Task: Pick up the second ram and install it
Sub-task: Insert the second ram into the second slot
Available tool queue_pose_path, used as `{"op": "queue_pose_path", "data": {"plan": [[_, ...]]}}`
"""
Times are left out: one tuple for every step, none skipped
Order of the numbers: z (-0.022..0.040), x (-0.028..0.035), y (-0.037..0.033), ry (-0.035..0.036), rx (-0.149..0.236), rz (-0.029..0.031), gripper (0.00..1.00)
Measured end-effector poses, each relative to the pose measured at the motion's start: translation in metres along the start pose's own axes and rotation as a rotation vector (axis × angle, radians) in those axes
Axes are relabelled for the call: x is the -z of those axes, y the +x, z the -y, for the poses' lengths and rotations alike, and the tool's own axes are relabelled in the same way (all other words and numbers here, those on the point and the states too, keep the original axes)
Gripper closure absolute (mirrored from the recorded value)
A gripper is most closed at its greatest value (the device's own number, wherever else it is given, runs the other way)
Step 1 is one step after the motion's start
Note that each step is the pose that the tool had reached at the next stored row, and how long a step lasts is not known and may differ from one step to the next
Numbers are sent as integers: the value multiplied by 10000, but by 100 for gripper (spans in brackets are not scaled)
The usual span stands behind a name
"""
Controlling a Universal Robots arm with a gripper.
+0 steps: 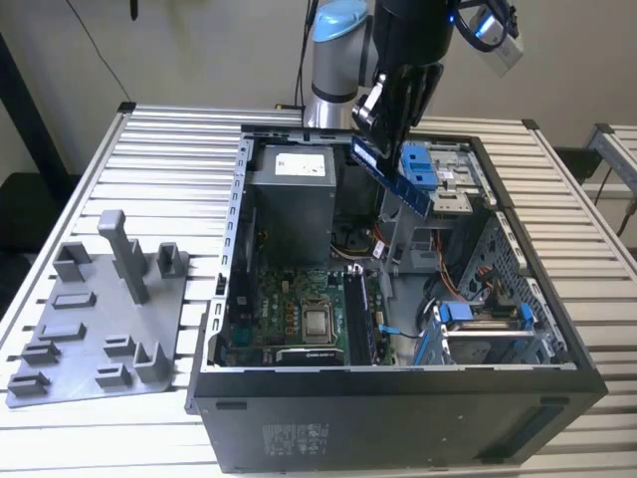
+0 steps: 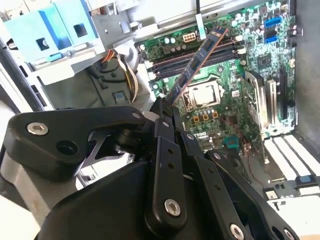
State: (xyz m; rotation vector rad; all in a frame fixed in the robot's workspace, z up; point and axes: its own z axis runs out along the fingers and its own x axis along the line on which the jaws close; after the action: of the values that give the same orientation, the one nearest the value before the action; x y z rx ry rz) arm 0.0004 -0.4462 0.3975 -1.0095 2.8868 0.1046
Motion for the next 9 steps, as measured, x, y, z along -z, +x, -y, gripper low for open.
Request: {"op": "queue_pose_path", "data": {"plan": [[0, -3, 0, 6, -135, -3, 86], [1, -6, 0, 16, -280, -3, 86], [1, -10, 0, 28, -433, -2, 86], [1, -14, 1, 42, -595, 2, 86], [1, -17, 1, 56, -759, 5, 86], [1, -22, 2, 70, -932, 8, 86], [1, -26, 2, 83, -1091, 10, 86], [1, -29, 2, 94, -1249, 11, 86], [1, -33, 3, 105, -1408, 11, 86]]}}
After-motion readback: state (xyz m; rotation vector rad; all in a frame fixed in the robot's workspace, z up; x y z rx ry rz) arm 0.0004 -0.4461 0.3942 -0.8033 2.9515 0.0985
